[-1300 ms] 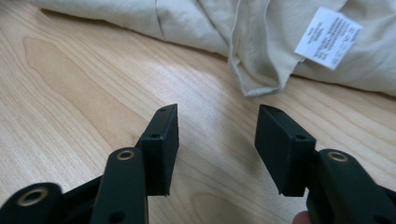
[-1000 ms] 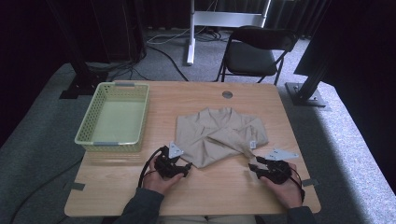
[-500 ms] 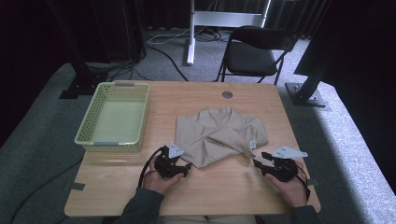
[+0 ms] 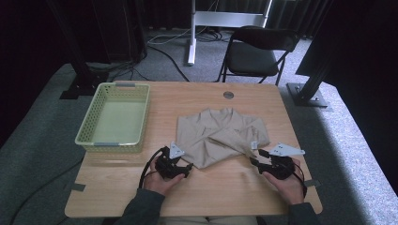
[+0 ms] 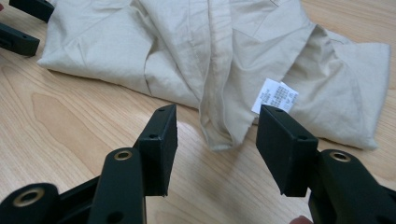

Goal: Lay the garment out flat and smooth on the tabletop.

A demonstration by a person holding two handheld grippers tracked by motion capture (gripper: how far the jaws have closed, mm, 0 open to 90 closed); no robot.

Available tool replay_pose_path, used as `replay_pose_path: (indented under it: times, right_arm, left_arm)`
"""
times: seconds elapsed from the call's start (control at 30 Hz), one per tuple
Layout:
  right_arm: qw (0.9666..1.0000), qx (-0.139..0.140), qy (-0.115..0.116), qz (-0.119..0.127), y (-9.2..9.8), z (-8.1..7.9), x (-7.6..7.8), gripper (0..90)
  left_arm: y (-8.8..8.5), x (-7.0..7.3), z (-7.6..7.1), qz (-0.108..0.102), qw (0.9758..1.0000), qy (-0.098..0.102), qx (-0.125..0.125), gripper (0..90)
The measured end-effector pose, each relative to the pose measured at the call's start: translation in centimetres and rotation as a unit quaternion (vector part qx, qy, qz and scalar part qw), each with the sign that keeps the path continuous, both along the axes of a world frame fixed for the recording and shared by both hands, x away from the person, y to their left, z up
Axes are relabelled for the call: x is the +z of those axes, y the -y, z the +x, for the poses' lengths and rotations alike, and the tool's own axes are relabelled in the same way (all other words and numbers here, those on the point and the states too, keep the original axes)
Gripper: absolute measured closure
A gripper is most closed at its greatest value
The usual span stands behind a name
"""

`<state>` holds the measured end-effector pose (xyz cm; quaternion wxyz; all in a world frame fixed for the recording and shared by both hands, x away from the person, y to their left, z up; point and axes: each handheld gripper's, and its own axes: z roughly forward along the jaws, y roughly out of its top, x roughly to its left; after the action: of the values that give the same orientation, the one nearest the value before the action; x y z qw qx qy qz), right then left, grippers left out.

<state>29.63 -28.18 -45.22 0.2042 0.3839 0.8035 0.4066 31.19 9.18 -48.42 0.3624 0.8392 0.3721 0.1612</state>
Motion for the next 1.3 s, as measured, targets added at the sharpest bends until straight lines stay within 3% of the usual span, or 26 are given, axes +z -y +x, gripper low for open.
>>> replay_pose_path:
  times: [0.63,1.3]
  right_arm:
    - [0.9999,-0.002,-0.006,-0.012,-1.4,1.6,-0.4,51.7]
    - [0.9998,-0.005,-0.014,-0.016,-2.3,2.7,-1.0,64.8]
  left_arm:
    - [0.0,0.0,0.0,-0.001,1.0,0.0,-0.001,30.5]
    - [0.0,0.0,0.0,-0.001,1.0,-0.001,-0.001,30.4]
